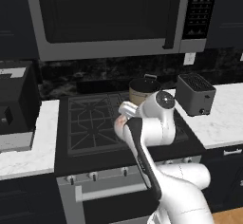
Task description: Pick the kettle from the counter and place it on a stove burner. Then turn the burner on.
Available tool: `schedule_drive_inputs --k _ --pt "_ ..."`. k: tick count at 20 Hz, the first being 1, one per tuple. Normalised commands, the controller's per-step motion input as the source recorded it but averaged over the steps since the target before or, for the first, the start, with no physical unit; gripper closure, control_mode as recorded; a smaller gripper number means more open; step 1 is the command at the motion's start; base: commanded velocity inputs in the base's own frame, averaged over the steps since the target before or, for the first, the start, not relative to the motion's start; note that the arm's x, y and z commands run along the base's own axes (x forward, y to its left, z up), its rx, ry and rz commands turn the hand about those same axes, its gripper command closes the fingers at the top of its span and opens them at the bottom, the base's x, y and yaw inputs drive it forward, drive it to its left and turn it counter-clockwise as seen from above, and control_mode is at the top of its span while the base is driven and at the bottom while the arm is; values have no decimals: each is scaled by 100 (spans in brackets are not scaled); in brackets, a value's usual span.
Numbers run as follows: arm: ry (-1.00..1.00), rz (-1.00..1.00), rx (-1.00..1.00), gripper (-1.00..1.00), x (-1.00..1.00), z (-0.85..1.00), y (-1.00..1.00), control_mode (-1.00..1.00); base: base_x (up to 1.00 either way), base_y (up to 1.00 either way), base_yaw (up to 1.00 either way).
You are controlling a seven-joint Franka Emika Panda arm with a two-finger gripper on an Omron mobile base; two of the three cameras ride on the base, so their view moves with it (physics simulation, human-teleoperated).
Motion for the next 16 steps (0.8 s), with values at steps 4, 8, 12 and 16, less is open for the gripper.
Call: schedule_drive_inputs --k 4,8,12,16 --pt "14 -3 19 100 95 -43 100 -100 0 0 0" --pt "10 -13 5 100 100 -20 100 -100 0 0 0" --pt "7 -27 -23 100 78 0 100 -100 0 0 0" --pt "3 -2 -7 100 7 0 17 -100 0 0 0"
